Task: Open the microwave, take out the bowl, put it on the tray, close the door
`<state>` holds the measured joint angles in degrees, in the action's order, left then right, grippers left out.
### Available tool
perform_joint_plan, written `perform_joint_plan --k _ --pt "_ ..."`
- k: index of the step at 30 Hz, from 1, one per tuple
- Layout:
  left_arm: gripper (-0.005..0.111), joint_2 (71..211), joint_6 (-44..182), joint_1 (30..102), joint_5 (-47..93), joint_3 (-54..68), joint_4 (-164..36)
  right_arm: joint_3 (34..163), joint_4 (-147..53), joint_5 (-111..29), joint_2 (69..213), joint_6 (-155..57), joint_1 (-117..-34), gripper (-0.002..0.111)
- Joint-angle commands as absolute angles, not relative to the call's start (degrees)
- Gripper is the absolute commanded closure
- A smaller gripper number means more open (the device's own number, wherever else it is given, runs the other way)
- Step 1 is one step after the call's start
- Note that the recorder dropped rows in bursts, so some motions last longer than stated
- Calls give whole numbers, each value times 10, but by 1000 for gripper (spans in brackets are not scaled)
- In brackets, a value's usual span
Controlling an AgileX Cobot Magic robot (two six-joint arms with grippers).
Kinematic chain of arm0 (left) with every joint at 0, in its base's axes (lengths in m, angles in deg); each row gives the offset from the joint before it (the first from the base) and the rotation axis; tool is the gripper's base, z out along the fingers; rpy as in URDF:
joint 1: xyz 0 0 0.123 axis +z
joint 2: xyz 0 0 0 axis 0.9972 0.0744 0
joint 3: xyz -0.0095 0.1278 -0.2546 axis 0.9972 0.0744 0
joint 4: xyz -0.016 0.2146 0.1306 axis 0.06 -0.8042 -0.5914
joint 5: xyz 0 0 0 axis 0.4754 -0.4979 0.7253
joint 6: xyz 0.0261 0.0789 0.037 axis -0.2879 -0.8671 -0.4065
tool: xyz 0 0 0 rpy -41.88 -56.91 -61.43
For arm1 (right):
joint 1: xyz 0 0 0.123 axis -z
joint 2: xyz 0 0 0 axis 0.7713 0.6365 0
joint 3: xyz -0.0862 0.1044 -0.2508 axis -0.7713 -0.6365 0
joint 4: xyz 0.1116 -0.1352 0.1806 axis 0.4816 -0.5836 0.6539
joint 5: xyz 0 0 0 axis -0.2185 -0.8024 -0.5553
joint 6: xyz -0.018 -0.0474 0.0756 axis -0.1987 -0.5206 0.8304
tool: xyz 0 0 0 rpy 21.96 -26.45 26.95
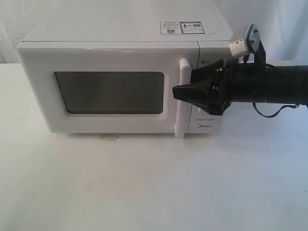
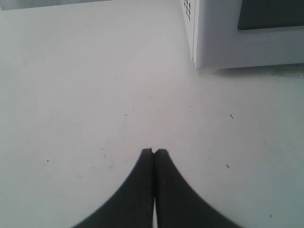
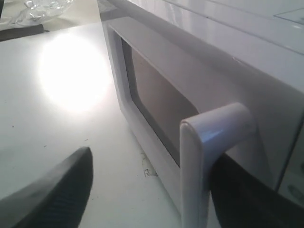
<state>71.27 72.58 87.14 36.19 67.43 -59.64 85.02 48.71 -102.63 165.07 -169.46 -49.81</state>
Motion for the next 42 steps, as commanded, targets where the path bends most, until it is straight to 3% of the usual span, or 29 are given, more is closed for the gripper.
perform_joint_plan --k 1,37,42 --pt "107 711 726 873 363 677 -594 861 527 -1086 1677 -1706 -516 46" --pt "107 711 726 873 363 677 -594 863 527 -1000 1690 -1706 -530 46" --pt "107 711 726 873 363 677 -594 863 527 -957 1690 -1706 -546 68"
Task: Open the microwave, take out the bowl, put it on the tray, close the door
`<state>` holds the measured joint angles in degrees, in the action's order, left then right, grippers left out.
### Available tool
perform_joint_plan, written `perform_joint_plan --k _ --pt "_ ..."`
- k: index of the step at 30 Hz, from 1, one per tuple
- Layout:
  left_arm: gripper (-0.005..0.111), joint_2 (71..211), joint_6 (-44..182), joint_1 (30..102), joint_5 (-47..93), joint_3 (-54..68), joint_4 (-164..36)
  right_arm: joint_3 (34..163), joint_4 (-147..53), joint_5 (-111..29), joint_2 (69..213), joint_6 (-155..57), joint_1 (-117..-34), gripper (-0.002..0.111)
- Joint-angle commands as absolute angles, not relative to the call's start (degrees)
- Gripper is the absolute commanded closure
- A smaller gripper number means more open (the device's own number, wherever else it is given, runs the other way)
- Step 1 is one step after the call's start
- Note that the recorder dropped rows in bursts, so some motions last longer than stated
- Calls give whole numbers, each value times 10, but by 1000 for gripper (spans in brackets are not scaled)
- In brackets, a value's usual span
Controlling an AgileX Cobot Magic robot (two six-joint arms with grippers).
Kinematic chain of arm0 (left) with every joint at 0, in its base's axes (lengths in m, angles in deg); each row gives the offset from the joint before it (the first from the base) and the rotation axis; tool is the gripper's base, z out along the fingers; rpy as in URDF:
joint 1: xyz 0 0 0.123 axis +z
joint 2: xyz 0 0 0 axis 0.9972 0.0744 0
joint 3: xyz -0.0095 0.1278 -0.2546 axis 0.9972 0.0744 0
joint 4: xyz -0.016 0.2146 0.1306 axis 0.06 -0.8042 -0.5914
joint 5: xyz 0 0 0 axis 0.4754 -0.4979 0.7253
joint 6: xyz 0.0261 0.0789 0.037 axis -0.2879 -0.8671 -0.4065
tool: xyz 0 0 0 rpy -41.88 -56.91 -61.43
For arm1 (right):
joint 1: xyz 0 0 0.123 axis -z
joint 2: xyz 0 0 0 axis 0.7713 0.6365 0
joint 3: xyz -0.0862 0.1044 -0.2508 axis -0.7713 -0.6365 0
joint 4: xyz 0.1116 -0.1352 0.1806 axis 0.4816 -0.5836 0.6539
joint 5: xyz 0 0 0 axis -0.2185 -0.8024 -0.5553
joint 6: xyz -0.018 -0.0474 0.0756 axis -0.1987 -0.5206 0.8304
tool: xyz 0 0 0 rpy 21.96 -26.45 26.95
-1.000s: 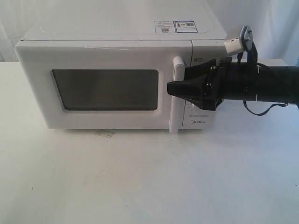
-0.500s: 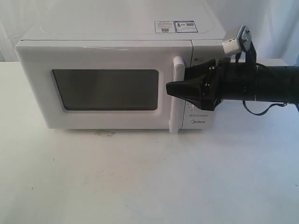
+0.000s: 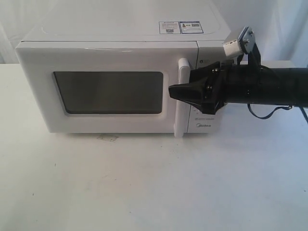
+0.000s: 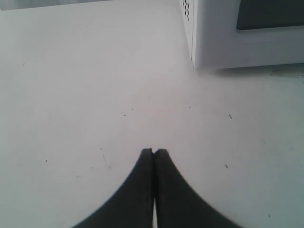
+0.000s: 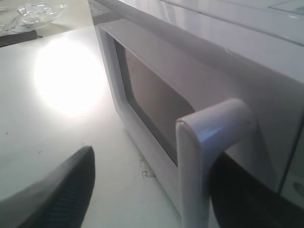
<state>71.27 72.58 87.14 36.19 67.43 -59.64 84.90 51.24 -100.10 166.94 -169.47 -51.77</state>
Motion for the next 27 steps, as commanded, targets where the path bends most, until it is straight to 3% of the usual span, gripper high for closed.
perform_joint_plan --k 1,12,16,20,24,27 --pt "107 711 726 873 363 677 -594 863 527 -950 1690 -1706 -547 72" --pt "107 711 726 873 363 677 -594 864 527 -947 1690 -1706 -547 108" --pt "107 711 726 873 363 677 -594 865 527 -939 1690 -1706 -547 108" --pt "107 711 726 873 363 677 -594 865 527 -936 1690 -1706 -547 90" --pt "107 711 726 873 363 677 -594 870 527 -916 1690 -1690 -547 59" --pt "107 711 726 873 363 677 -594 870 527 -885 1690 -1661 -547 55"
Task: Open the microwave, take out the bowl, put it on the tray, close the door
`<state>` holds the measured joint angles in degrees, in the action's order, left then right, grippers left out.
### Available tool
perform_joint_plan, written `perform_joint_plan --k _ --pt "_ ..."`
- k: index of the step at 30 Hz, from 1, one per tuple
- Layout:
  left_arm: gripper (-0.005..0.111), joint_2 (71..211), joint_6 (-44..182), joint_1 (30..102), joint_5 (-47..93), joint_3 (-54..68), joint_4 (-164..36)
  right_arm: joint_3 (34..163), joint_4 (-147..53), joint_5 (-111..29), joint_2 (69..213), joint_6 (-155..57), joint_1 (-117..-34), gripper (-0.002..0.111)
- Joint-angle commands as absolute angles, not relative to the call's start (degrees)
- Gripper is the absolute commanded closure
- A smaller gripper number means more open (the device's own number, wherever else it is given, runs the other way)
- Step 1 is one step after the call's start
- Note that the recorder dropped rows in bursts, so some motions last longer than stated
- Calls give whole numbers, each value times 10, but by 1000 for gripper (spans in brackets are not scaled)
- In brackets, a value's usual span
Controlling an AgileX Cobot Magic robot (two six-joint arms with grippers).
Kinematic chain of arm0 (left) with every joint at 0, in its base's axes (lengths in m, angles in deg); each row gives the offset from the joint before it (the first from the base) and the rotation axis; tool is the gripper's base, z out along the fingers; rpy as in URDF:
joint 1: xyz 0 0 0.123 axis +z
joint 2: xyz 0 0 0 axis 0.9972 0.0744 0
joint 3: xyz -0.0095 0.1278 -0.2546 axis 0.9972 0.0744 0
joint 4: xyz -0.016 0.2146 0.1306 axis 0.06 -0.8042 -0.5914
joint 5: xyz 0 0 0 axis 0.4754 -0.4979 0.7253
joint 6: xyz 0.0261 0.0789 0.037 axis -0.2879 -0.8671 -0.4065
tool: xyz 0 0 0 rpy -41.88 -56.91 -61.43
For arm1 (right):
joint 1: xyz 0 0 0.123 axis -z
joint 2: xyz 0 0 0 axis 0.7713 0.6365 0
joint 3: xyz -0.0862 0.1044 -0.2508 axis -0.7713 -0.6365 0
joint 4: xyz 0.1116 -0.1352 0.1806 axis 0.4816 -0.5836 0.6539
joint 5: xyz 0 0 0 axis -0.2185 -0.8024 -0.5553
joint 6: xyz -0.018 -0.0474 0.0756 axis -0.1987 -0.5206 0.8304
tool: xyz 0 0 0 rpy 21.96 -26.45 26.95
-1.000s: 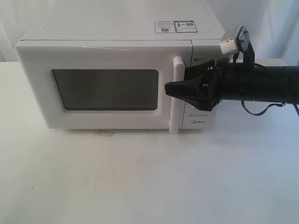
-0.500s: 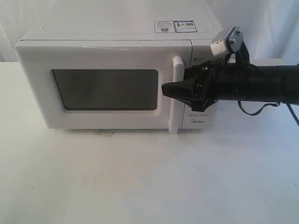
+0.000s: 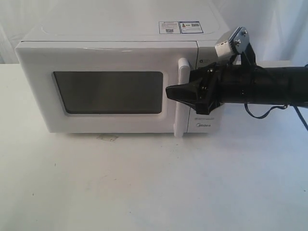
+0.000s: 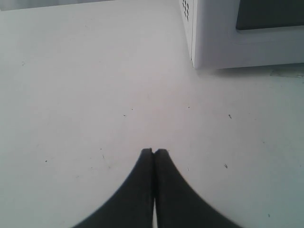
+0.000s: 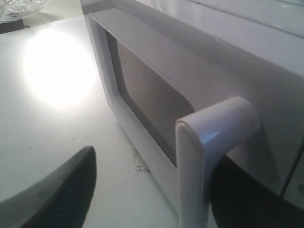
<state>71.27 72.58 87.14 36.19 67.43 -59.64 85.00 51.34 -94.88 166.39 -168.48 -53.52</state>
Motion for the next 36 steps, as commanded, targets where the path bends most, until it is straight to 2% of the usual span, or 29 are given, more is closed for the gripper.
perform_joint_plan --k 1,11,18,26,32,33,36 --pt "107 711 726 873 363 677 -594 870 527 -874 1690 -1661 -547 55" --pt "107 711 726 873 363 677 -594 875 527 -830 1690 -1635 -547 57" --pt "107 711 726 873 363 677 -594 878 527 -825 1690 -1634 -547 69" --pt "107 711 726 873 363 677 -594 878 527 -809 1690 -1623 -547 108" --pt "107 711 726 873 363 677 -594 878 527 -754 1690 -1619 -547 107" --pt "107 711 726 873 363 677 -594 878 527 -753 1690 -1624 -547 105" --pt "107 711 726 873 363 677 -594 878 527 -764 1688 -1626 -547 87"
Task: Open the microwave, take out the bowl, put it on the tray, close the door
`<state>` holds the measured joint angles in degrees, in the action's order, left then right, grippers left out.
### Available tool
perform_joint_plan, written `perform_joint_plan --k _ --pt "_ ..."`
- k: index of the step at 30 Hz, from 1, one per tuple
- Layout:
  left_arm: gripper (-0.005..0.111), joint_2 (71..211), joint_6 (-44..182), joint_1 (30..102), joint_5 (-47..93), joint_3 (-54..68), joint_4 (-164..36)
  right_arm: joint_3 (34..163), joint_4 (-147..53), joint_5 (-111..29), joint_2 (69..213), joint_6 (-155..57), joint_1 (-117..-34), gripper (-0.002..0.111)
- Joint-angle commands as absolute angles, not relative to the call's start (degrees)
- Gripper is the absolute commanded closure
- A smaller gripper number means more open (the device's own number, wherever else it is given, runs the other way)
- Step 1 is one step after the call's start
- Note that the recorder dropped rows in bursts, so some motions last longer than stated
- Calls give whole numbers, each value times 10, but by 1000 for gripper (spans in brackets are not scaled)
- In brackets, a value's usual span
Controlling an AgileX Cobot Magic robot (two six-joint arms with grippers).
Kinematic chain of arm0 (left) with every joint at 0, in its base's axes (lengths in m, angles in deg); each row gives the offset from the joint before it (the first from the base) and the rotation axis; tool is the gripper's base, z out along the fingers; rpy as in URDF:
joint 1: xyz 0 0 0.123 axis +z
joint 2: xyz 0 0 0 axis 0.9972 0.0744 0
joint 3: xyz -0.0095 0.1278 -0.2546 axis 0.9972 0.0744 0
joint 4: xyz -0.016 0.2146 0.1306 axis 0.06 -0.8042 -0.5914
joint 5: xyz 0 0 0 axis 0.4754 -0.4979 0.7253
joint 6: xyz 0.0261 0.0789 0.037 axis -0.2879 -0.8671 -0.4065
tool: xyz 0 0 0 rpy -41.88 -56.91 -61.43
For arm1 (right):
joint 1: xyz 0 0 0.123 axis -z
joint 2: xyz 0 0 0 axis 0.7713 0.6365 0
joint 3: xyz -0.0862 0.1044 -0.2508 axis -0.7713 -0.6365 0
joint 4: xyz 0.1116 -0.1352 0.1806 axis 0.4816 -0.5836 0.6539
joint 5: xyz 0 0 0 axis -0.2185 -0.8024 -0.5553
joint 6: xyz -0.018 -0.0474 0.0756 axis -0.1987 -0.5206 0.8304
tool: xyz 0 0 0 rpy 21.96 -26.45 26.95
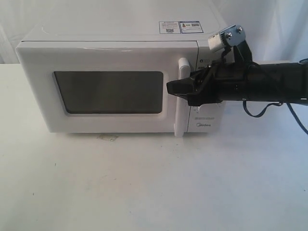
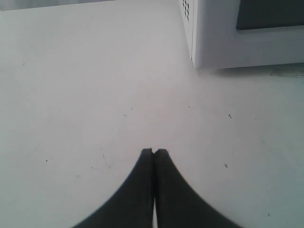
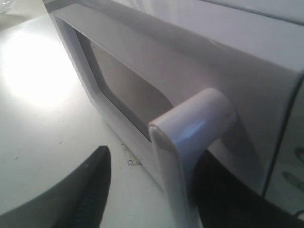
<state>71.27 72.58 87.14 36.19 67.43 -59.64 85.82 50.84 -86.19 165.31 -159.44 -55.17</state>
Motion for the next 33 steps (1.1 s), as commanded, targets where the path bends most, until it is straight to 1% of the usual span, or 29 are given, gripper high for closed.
perform_joint_plan --k 1,3,4,5,8,11,13,17,22,24,25,27,29,30,33 --pt "107 711 726 873 363 677 -594 878 527 -770 1688 -1625 -547 77" --pt "107 711 726 873 363 677 -594 878 527 -768 1688 -1625 -547 63" --pt "107 711 726 873 363 677 -594 878 527 -760 1688 -1624 -547 57" --pt "107 711 726 873 363 677 -594 878 527 -752 1688 -1621 -547 55" --pt "107 711 726 873 363 677 -594 880 527 -727 1688 -1606 -547 57" --pt "107 711 726 873 363 677 -594 884 527 -709 1688 -1584 -547 64" --pt "107 711 726 873 363 677 -594 885 527 -723 1688 -1582 -547 69" --pt "107 711 726 873 363 677 -594 890 527 -755 1688 -1570 -550 70" --pt "107 711 726 873 363 677 -594 896 527 -760 1688 -1559 -551 70" --pt "107 711 726 873 363 677 -594 897 527 -757 1688 -1557 -551 73" --pt "107 711 726 873 363 677 -594 897 527 -757 1688 -1557 -551 77" --pt "107 711 726 873 363 677 -594 897 527 -758 1688 -1557 -551 89" --pt "107 711 726 873 363 677 -594 897 527 -765 1688 -1557 -551 106" --pt "107 711 726 873 363 677 -594 897 527 -773 1688 -1557 -551 108" --pt "107 711 726 873 363 677 -594 897 527 -815 1688 -1557 -551 108"
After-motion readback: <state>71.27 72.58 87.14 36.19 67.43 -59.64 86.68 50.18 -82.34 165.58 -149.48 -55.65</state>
